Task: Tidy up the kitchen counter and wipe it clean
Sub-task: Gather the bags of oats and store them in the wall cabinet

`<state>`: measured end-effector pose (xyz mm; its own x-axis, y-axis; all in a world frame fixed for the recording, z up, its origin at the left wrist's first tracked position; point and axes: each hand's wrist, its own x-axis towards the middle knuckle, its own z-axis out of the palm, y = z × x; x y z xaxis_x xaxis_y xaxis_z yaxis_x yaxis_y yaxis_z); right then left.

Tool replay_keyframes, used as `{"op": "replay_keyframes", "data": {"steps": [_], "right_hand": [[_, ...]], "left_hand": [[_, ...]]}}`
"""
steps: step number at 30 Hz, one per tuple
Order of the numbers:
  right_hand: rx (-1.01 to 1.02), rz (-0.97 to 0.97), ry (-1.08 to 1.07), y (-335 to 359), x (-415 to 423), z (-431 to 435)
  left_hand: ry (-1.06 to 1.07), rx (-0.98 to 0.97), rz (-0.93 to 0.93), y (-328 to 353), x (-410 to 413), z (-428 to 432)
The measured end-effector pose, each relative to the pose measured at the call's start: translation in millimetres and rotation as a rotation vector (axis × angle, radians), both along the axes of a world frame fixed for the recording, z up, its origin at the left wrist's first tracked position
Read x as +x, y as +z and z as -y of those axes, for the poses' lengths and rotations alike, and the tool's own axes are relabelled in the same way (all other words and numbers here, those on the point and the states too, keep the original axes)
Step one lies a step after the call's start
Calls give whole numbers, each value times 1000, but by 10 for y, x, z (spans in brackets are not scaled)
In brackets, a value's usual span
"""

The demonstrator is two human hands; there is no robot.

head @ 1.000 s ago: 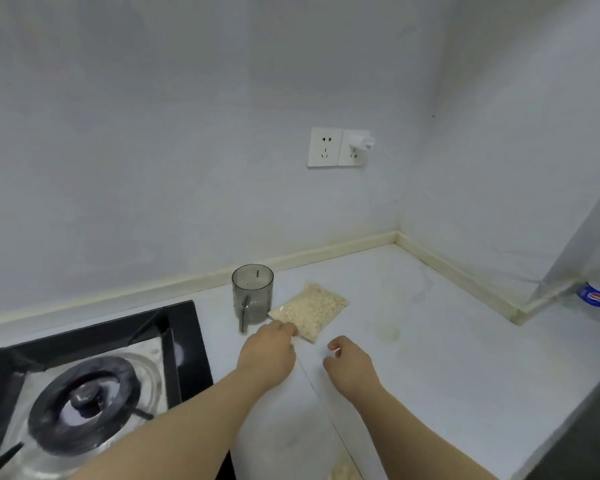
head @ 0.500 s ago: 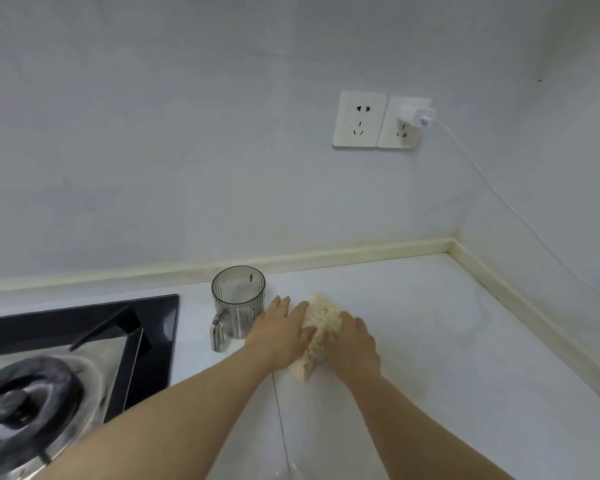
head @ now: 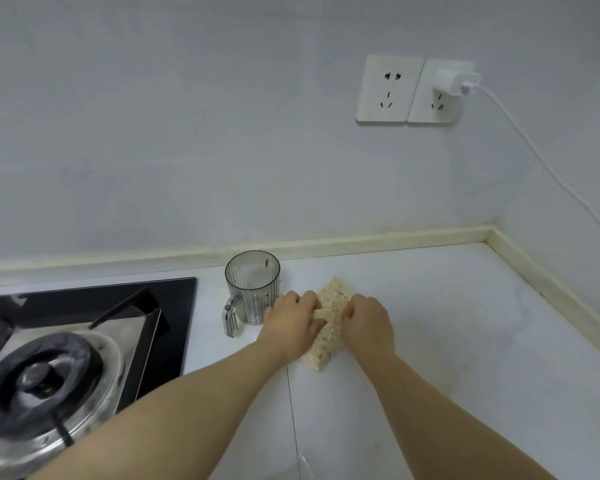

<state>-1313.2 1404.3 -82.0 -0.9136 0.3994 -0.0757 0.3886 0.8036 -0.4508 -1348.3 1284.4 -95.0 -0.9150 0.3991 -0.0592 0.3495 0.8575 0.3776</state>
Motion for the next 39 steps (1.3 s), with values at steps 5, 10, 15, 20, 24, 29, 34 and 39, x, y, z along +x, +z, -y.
{"op": "replay_keyframes", "data": {"steps": [5,10,15,20,24,29,34,39], "right_hand": [[0,-12,-22,68,134,47],[-102,-279,-68,269,287,172],[-284,-549,-53,734,326,451],[-425,-480,97,1120,424,1102],[-570,-403,162,1314,610,1836],[-699,-265,375,1382,969,3118],[-742,-173,534,1365,1548,4596],[-845,-61,670,1327,2095,5856]], "left_hand": [[1,102,-80,134,123,16],[95,331,-158,437,248,68],[243,585,-200,900,382,345],[361,681,-319,1294,577,958],[447,705,-409,1415,828,1681],[676,767,-480,1468,1365,2909],[849,657,-546,1455,2092,4380],[1031,603,-565,1475,2852,5583]]}}
